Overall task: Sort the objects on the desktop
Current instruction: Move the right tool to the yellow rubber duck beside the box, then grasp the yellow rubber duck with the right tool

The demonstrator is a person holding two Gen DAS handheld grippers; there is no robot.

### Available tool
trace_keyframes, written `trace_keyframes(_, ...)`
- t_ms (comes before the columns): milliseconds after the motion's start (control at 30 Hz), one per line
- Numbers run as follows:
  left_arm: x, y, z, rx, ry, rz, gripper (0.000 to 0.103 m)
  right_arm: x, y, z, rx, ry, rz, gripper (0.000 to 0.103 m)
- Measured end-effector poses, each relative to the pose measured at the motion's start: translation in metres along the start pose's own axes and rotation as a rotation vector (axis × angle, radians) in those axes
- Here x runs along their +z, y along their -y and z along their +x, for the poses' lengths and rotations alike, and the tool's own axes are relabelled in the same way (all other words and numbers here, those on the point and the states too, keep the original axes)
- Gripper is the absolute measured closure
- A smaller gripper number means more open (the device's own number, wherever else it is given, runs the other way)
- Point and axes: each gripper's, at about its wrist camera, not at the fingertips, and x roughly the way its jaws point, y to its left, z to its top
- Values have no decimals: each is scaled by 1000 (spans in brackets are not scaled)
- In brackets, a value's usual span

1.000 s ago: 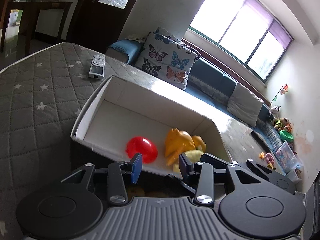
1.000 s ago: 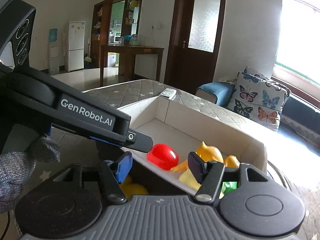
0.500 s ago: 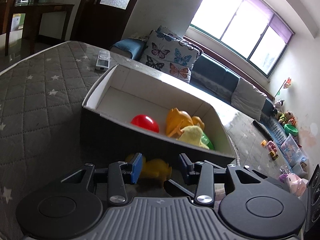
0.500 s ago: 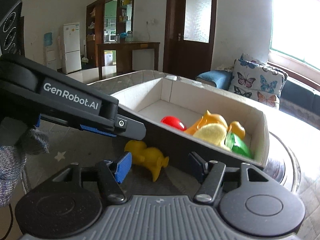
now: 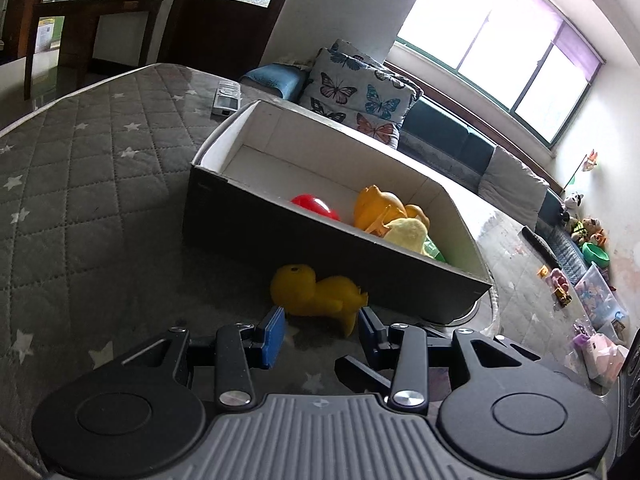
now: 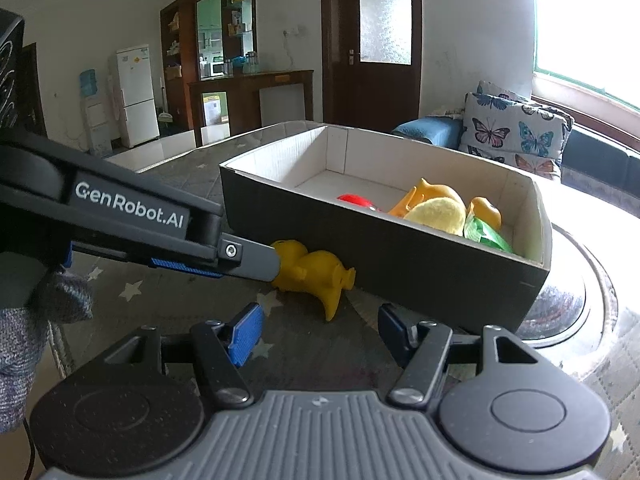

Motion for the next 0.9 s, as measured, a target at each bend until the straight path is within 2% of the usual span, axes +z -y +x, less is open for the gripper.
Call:
trace_keyframes(400, -8, -19, 4, 31, -22, -40, 60, -7, -3, 8, 2, -31, 25, 38)
trace_keyframes(900, 10, -27, 15, -10, -8, -75, 60, 4, -6, 23, 4, -37, 24, 39)
